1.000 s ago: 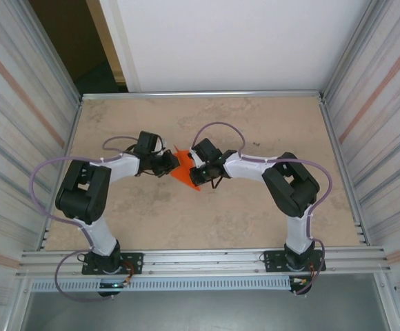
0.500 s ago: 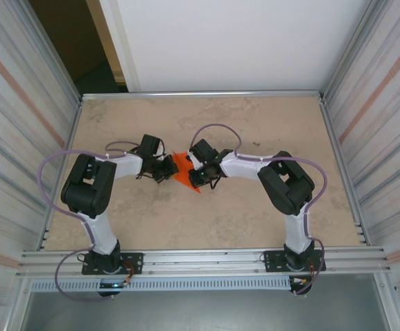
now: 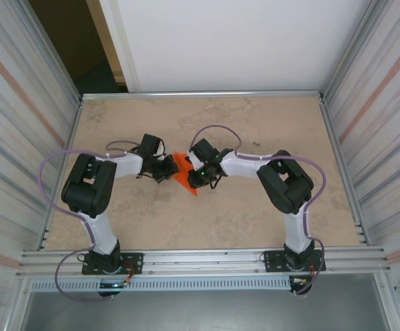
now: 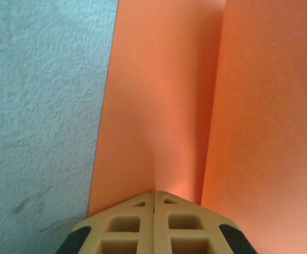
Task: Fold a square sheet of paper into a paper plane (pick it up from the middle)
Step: Fourth fold the wing at the center of the table.
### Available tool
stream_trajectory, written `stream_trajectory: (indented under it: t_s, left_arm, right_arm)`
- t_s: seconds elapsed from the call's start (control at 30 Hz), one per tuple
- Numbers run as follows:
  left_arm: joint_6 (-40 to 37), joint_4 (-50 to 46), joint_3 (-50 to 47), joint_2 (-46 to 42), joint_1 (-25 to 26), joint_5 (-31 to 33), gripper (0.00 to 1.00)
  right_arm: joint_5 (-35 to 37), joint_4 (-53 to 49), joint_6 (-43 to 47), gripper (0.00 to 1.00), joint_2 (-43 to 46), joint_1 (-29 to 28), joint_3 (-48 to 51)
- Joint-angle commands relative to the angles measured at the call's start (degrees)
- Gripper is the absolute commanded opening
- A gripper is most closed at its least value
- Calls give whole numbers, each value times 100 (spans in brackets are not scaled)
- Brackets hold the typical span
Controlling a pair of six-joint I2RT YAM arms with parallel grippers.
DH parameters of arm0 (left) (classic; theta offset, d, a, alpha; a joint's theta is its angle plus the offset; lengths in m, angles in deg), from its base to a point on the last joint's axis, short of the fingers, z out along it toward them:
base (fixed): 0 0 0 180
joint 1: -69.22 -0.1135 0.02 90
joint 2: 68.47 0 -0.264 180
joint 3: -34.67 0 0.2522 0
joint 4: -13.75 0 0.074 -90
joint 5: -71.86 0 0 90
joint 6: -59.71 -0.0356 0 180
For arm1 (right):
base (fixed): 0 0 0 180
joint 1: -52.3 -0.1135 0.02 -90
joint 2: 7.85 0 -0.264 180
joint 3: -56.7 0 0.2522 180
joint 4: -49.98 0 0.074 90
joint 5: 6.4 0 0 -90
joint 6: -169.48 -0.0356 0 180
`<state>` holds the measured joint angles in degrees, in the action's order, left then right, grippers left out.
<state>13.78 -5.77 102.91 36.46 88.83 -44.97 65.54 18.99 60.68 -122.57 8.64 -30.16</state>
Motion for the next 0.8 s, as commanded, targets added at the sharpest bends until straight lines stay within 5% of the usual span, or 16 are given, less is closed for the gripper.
stream_trajectory:
  t_s: [0.0, 0.77]
  left_arm:
    - [-143, -299, 45, 162, 51, 138, 3]
    - [-281, 1074, -401, -465, 231, -587, 19]
  right_arm:
    - [-376, -285, -8, 9, -242, 68, -229]
    - [-1811, 62, -168, 9, -316, 725, 260]
